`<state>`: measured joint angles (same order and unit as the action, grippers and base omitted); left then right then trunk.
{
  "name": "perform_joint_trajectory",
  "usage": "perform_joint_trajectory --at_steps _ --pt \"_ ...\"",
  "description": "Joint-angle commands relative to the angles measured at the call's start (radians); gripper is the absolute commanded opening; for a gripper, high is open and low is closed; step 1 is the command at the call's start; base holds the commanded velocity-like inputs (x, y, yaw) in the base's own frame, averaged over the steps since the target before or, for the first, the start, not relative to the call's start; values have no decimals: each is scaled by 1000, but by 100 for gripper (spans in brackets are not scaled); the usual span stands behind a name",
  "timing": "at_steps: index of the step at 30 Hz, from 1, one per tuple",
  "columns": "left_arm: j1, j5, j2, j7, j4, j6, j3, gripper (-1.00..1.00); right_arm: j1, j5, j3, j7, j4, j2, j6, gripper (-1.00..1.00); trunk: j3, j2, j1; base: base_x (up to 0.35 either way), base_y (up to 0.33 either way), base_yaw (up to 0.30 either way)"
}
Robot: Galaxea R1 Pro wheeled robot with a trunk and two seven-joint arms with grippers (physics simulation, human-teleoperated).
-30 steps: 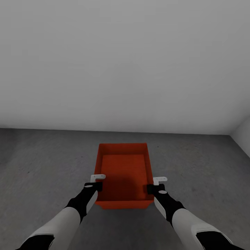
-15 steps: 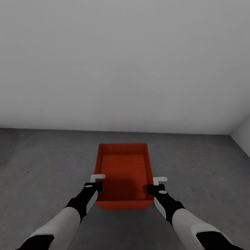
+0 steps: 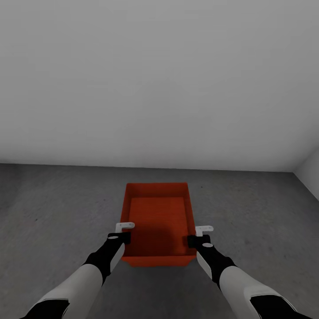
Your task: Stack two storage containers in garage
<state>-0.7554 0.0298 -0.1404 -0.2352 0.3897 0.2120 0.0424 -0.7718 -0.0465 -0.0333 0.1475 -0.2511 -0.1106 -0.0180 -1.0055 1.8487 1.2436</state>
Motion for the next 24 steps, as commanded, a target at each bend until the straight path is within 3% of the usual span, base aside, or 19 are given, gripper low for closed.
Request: perform_joint_trajectory --at_steps 1,24 --pt "-1 -14 -7 7 5 -64 16 -100 1 13 3 1 3 -1 -2 -100 -1 0 0 0 0 0" --pt "-1 -13 -5 7 6 -65 16 -100 1 13 3 1 3 -1 -2 -100 -1 0 0 48 0 0"
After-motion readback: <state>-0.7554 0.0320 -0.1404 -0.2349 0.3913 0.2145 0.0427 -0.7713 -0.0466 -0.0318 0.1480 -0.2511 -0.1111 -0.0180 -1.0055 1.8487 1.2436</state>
